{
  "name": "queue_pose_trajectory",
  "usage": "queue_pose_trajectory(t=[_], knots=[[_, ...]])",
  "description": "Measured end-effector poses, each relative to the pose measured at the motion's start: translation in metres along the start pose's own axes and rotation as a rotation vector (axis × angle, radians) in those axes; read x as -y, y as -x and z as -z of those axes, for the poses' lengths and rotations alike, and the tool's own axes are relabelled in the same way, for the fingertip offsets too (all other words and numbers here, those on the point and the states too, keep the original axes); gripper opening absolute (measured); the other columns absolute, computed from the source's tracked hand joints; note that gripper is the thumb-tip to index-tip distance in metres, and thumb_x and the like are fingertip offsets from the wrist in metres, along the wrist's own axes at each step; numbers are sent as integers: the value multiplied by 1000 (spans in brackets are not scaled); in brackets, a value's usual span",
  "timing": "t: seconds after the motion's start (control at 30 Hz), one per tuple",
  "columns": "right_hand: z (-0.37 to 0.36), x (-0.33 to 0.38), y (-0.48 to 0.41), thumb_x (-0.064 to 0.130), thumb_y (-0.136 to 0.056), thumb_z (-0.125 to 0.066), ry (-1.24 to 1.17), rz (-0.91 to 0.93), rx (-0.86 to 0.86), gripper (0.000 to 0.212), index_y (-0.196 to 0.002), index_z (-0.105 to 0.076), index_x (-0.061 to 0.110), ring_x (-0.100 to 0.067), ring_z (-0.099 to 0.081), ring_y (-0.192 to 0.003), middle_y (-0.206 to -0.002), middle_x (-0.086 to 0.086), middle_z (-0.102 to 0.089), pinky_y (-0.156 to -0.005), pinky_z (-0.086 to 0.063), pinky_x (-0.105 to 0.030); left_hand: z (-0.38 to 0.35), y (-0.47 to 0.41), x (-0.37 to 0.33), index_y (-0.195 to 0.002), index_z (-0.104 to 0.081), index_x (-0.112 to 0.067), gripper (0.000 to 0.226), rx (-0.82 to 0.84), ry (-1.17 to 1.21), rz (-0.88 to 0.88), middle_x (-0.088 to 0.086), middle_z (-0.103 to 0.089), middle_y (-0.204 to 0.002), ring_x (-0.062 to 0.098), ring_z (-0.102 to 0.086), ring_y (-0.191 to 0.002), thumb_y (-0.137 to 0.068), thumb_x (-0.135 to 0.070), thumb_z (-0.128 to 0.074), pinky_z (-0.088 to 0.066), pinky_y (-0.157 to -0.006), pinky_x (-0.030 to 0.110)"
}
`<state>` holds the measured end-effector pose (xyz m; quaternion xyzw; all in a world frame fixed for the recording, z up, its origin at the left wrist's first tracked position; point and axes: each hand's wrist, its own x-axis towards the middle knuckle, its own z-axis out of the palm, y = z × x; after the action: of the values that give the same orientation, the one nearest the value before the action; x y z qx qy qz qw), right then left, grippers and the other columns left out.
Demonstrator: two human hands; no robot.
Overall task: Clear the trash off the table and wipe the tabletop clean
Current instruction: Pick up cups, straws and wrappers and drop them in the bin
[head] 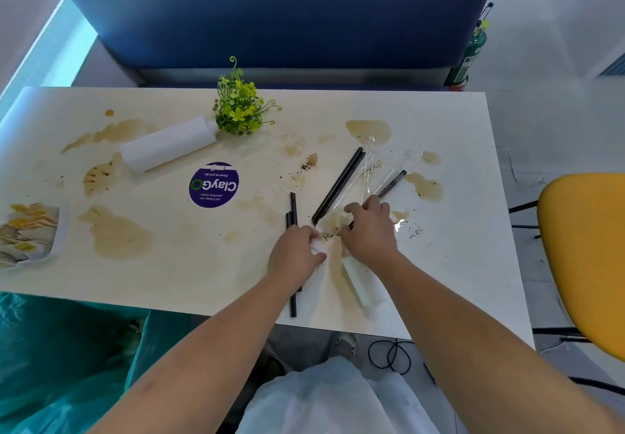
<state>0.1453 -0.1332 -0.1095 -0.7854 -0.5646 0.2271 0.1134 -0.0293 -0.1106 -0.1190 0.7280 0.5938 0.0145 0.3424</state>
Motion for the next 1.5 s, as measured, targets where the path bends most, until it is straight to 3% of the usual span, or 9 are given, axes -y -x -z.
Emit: queue_pose_trajectory(t=[0.23,0.3,0.47,0.67,0.87,1.1,1.23,1.33,1.5], knots=[[1,7,-8,36,-91,-63,81,53,37,41,-128,-62,17,-32,-40,-118,-123,-8,-48,-92,-46,-45,-3,-5,3,-116,-73,-22,25,-38,-25,-30,1,-60,-110,18,-63,-96,-91,-23,-71,-47,-78,27],[0,10,-10,38,-90,-64,117,67,50,42,-126,-62,17,-32,-40,-118,-122,-8,-49,-92,-45,-43,-2,-6,2,-109,-76,-20,19,-67,-2,-14,2,-65,-107,18,-65,-92,-91,-19,-69,-52,-77,30],[-2,17,-14,38,-90,-65,172,46,95,41,-125,-61,17,-33,-39,-122,-124,-9,-50,-97,-41,-42,5,-5,3,-97,-75,-24,9,-151,124,43,-10,-67,-88,5,-63,-75,-89,-19,-73,-54,-72,27],[-6,25,-19,19,-93,-55,185,28,88,31,-123,-63,17,-32,-40,-121,-120,-8,-53,-103,-38,-45,19,-5,4,-99,-71,-28,9,-206,148,59,-14,-64,-85,5,-61,-75,-90,-25,-73,-52,-72,28],[-9,20,-25,14,-95,-52,153,17,46,23,-109,-70,20,-30,-45,-114,-110,-4,-58,-97,-39,-42,26,-7,4,-105,-68,-30,17,-220,234,94,-9,-66,-88,12,-66,-79,-89,-24,-74,-54,-75,29],[1,14,-33,21,-98,-51,-54,-59,-56,19,-104,-69,17,-29,-51,-105,-102,-4,-62,-88,-43,-42,31,-10,0,-95,-61,-33,18,-233,270,106,-10,-65,-84,8,-65,-77,-88,-25,-75,-55,-70,31],[13,10,-35,20,-95,-55,-321,-94,-162,17,-100,-69,12,-27,-52,-105,-103,-5,-58,-87,-49,-44,36,-12,-4,-96,-60,-35,20,-235,303,104,-9,-65,-83,9,-65,-76,-88,-25,-75,-54,-68,30],[23,5,-35,19,-93,-58,-471,-112,-245,17,-102,-66,7,-24,-51,-107,-109,-6,-56,-88,-46,-34,39,-13,-10,-93,-60,-37,20,-237,319,79,-10,-65,-83,9,-64,-75,-88,-23,-73,-52,-67,28],[39,-7,-33,14,-90,-51,-566,-196,-227,8,-97,-56,16,-25,-62,-80,-85,-1,-62,-68,-52,-39,40,-20,-19,-78,-72,-32,26,-196,279,22,-6,-65,-73,6,-55,-55,-89,-9,-65,-44,-53,23]])
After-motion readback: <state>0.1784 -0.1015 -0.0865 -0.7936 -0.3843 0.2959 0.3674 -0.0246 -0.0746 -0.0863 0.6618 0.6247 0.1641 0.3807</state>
